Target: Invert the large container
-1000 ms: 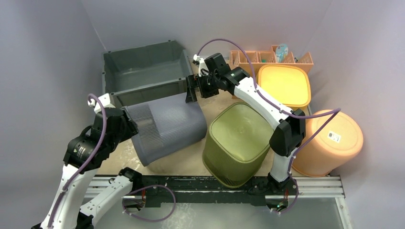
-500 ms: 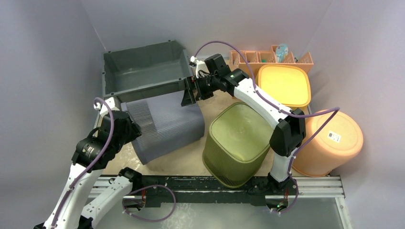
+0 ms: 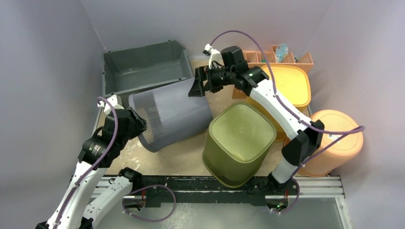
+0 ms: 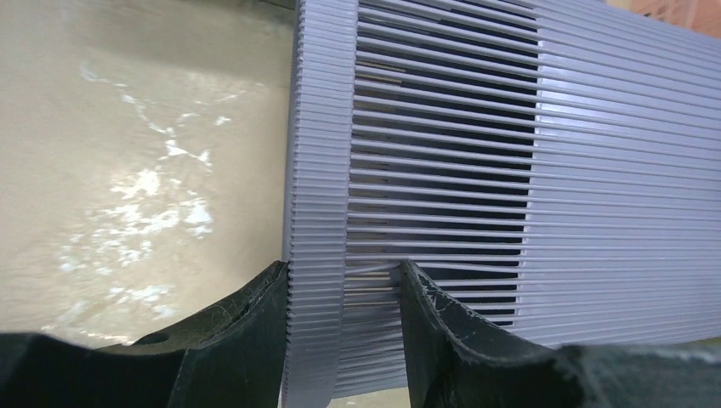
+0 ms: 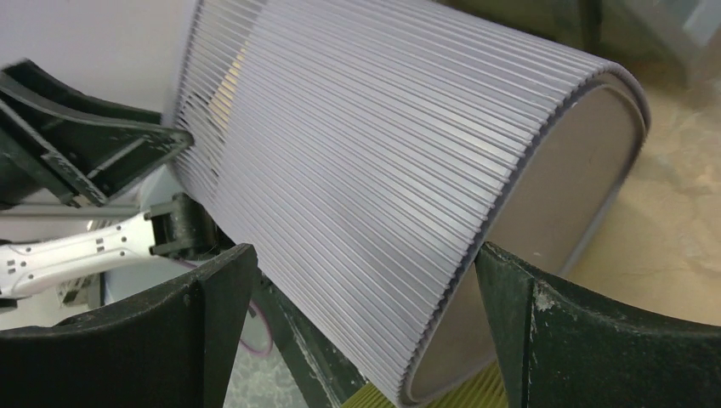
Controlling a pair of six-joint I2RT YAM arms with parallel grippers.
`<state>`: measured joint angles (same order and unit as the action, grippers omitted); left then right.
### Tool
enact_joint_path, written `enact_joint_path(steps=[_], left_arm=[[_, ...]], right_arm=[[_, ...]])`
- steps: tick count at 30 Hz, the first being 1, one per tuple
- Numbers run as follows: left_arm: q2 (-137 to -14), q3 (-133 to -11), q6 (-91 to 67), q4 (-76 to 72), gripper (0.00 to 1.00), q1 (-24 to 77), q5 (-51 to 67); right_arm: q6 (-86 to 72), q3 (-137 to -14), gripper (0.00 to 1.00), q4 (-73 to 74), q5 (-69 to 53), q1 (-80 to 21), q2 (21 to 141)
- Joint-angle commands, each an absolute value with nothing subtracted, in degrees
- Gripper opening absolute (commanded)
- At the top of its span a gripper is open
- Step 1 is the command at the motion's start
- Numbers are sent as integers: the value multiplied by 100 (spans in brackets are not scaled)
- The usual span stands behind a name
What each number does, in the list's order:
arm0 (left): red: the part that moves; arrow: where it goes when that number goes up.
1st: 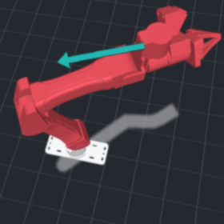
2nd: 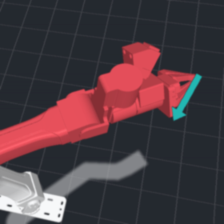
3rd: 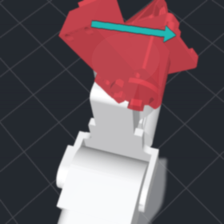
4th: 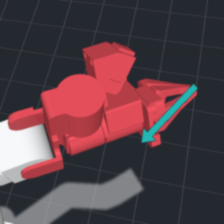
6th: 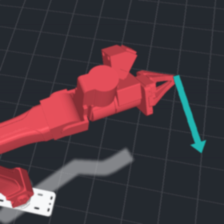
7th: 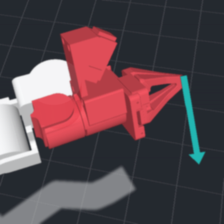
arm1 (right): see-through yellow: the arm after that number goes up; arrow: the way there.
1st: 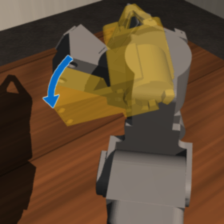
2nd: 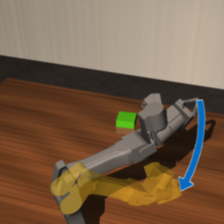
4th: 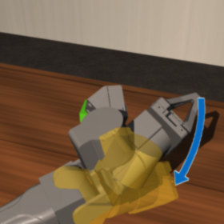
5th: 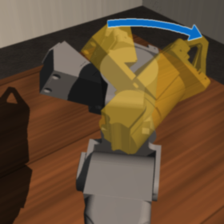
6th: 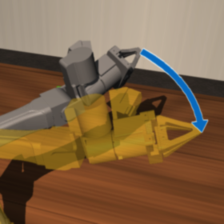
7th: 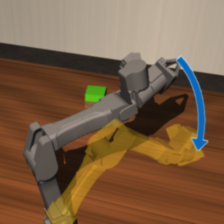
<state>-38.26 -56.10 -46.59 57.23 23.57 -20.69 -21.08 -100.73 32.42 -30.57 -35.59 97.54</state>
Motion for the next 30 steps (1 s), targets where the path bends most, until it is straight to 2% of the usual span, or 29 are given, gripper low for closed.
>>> enact_joint_path(steps=[1, 8, 22, 30], left_arm=[[-4013, -5269, -4847, 4906, 44, 2380, -1088], [-4079, -4959, -4956, 4436, 44, 2376, -537], [-3712, -3746, -5170, 3848, 44, 2374, -328], [-3886, -3843, -5134, 3515, 44, 2379, -211]], right_arm=[[-2443, -10541, 100, 2660, -3981, -3803, 9152], [-2408, -11079, 100, 2902, -3882, -3805, 9158], [-2373, -11733, 100, 2883, -4141, -3813, 9446], [-2270, -11751, 100, 3127, -3620, -3809, 9394]])
